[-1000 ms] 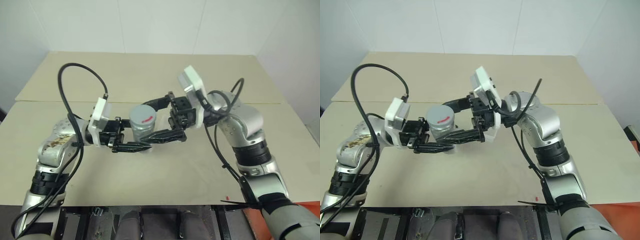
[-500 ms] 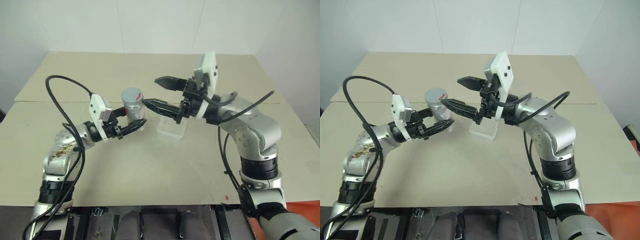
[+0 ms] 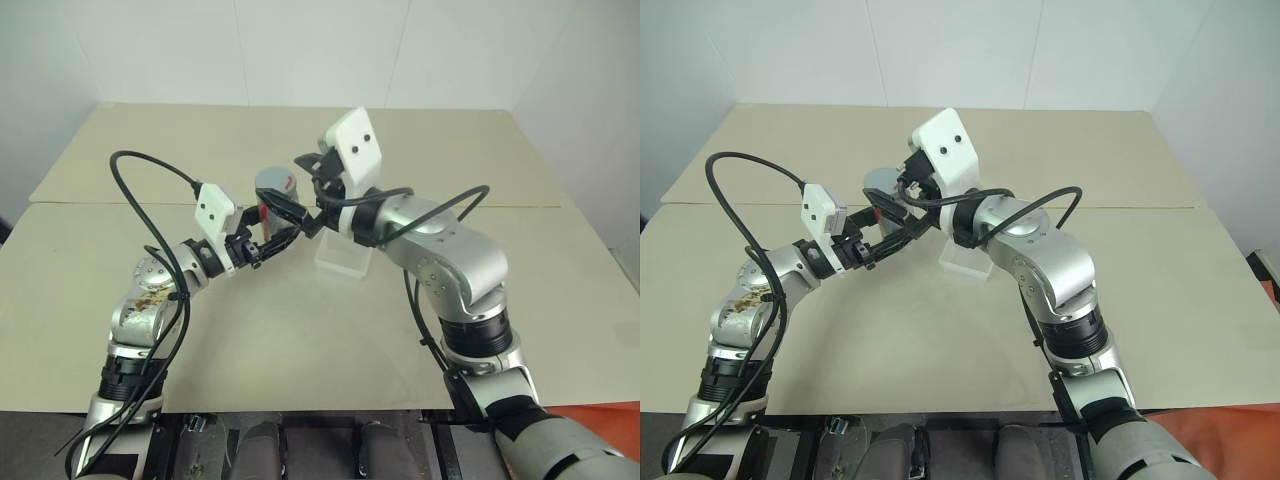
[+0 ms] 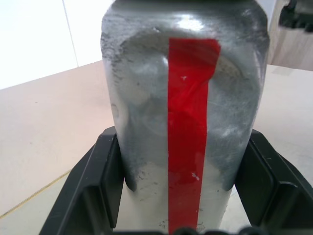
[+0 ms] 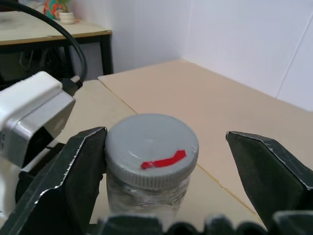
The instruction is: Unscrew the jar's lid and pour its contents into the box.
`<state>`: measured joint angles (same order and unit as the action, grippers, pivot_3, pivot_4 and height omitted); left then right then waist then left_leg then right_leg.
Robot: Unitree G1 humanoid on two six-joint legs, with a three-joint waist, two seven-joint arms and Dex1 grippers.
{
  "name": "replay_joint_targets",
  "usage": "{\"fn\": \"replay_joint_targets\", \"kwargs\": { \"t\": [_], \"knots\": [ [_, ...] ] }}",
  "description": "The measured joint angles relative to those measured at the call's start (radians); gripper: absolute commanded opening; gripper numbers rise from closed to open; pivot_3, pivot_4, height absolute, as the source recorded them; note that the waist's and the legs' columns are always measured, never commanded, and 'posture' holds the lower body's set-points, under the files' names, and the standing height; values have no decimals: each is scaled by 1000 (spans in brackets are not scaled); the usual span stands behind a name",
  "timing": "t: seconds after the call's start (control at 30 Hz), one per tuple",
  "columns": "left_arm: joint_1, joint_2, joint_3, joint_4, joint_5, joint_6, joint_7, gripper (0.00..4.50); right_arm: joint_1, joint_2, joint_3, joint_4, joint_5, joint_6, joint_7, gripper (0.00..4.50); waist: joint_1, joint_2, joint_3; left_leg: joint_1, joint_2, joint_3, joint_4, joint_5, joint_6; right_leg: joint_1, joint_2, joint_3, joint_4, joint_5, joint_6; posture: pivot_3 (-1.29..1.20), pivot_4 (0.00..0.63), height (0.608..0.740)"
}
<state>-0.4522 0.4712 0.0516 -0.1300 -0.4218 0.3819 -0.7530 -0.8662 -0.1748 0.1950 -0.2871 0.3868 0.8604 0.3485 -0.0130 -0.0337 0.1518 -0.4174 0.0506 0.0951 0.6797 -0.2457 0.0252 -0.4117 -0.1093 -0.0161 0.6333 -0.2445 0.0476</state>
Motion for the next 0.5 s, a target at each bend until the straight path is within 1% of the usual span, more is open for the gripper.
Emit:
{"fn": "replay_joint_targets", "kwargs": {
  "t": [0.07,0.17,0.27,0.3,0.5],
  "knots": [
    [0,0,0,-8,0,2,0,2776,-9,3,5,3,-10,0,1,4459,0,0,0,0,0,0,0,0,0,0,0,0,0,0,0,0,150,740],
    [0,2,0,-14,0,4,-1,2776,-13,8,9,5,-13,0,4,3945,0,0,0,0,0,0,0,0,0,0,0,0,0,0,0,0,150,740],
    [0,6,0,-14,0,9,-1,2776,-13,18,20,7,-13,0,11,3029,0,0,0,0,0,0,0,0,0,0,0,0,0,0,0,0,150,740],
    [0,7,0,-14,0,10,-1,2776,-13,20,21,7,-13,0,12,2800,0,0,0,0,0,0,0,0,0,0,0,0,0,0,0,0,150,740],
    [3,17,0,-17,-2,12,-4,2776,-13,23,21,11,-13,0,17,2799,0,0,0,-1,0,0,0,0,0,-1,0,0,0,0,0,0,150,740]
  ]
}}
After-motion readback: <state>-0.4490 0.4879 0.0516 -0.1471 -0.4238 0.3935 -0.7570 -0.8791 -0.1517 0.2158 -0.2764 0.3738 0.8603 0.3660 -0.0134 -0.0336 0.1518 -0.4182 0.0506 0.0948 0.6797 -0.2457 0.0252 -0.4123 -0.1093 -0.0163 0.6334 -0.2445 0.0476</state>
